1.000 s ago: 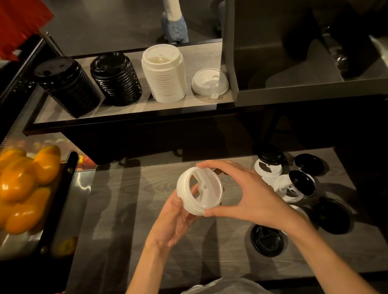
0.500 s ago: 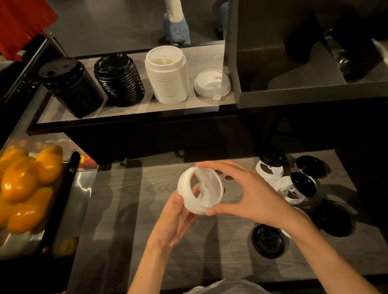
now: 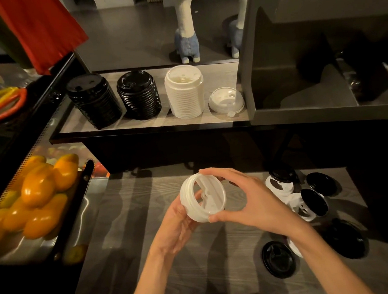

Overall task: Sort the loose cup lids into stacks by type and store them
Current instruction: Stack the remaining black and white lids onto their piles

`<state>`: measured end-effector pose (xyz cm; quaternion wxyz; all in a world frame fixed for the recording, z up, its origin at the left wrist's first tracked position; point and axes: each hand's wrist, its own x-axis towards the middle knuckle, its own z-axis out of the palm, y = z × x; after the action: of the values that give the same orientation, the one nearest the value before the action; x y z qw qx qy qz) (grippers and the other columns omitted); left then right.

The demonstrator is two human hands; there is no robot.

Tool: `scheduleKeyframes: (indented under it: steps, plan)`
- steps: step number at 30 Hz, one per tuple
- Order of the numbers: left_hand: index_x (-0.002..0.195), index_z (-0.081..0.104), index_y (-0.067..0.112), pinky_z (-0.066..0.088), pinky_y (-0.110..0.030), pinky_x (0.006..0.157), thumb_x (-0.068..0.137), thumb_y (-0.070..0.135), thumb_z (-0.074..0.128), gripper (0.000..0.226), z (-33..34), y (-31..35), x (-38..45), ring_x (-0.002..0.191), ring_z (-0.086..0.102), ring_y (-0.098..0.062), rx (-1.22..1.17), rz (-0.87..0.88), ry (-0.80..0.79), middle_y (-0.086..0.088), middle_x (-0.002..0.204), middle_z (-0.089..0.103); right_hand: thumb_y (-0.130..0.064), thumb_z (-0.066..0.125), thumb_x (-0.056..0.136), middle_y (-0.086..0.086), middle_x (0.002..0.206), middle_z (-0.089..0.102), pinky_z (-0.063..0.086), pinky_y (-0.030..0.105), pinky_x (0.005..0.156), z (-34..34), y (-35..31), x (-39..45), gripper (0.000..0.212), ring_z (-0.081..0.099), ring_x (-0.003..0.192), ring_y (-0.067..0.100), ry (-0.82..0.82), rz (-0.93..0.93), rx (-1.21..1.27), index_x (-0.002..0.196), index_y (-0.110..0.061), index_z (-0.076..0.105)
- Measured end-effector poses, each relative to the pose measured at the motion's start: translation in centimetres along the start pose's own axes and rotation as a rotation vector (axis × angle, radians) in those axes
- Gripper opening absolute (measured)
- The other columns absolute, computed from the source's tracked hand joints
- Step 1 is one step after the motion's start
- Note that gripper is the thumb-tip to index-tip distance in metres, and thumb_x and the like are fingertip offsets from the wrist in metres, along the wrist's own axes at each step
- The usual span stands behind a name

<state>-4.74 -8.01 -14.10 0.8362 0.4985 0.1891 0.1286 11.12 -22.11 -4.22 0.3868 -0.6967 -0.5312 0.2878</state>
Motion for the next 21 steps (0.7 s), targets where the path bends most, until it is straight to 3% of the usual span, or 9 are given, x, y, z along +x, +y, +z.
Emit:
scheduleKeyframes:
  steps: [4,7,10,13,16,17,19,21]
  plan:
    - [0.15,0.05,0.022,0.056,-0.049,0.099,0.101,-0.018,-0.002,0.081,-0.3,0.6,0.1,0.132,0.055,-0.044,-0.019,-0.022,0.001,-0.023,0.148,0.054,-0.041,0.091,0.075,-0.024,0.145,0.053,0.041,0.042,0.116,0.4,-0.3,0.5,0.083,0.045,0.14,0.003,0.003,-0.002,-0.019,0.146,-0.048,0.047]
    - [0.152,0.046,0.016,0.054,-0.052,0.099,0.101,-0.017,0.001,0.076,-0.3,0.9,-0.1,0.133,0.055,-0.043,-0.021,-0.014,0.034,-0.024,0.148,0.053,-0.043,0.089,0.077,-0.025,0.147,0.05,0.042,0.043,0.116,0.5,-0.3,0.7,0.083,0.043,0.141,0.002,-0.009,-0.009,-0.033,0.147,-0.05,0.044]
    - [0.154,0.042,0.014,0.046,-0.061,0.106,0.104,0.009,0.022,0.054,-0.4,1.0,-0.6,0.138,0.048,-0.047,-0.022,0.024,0.061,-0.024,0.151,0.05,-0.046,0.086,0.08,-0.029,0.15,0.044,0.04,0.044,0.117,0.5,-0.4,1.0,0.084,0.039,0.143,-0.001,-0.052,-0.016,-0.054,0.149,-0.055,0.038]
    - [0.157,0.036,0.013,0.045,-0.06,0.109,0.099,0.038,0.054,0.066,-0.3,2.0,-0.8,0.14,0.047,-0.045,0.002,0.047,0.004,-0.023,0.153,0.048,-0.043,0.085,0.082,-0.03,0.152,0.042,0.038,0.043,0.12,0.4,-0.7,1.7,0.085,0.037,0.145,-0.003,-0.069,-0.044,-0.049,0.15,-0.057,0.036]
    - [0.155,0.039,0.015,0.049,-0.058,0.106,0.106,0.016,0.034,0.05,-0.4,3.2,-0.2,0.137,0.049,-0.047,0.027,0.098,0.028,-0.022,0.149,0.052,-0.042,0.084,0.083,-0.031,0.151,0.043,0.038,0.037,0.119,-0.5,-1.6,2.7,0.085,0.038,0.142,-0.007,-0.078,-0.069,-0.046,0.151,-0.057,0.034]
    - [0.155,0.039,0.016,0.052,-0.054,0.104,0.105,0.018,0.037,0.05,-0.4,4.0,0.1,0.136,0.05,-0.046,0.029,0.121,0.045,-0.02,0.148,0.054,-0.043,0.085,0.083,-0.031,0.149,0.044,0.039,0.034,0.118,-0.9,-2.2,3.3,0.086,0.039,0.141,-0.008,-0.085,-0.08,-0.051,0.151,-0.057,0.034]
    - [0.155,0.038,0.017,0.055,-0.051,0.101,0.092,0.04,0.065,0.072,0.2,6.6,0.9,0.135,0.053,-0.041,0.025,0.155,0.037,-0.019,0.148,0.054,-0.044,0.088,0.079,-0.027,0.144,0.052,0.042,0.029,0.113,-2.0,-3.7,4.7,0.086,0.046,0.137,-0.004,-0.068,-0.117,-0.053,0.149,-0.052,0.038]
    - [0.155,0.038,0.017,0.053,-0.056,0.102,0.074,0.054,0.082,0.1,1.2,10.0,1.8,0.134,0.055,-0.04,0.032,0.182,0.033,-0.02,0.147,0.055,-0.045,0.092,0.073,-0.025,0.134,0.06,0.047,0.02,0.105,-3.4,-5.4,6.4,0.084,0.055,0.128,-0.005,-0.003,-0.14,-0.043,0.143,-0.047,0.045]
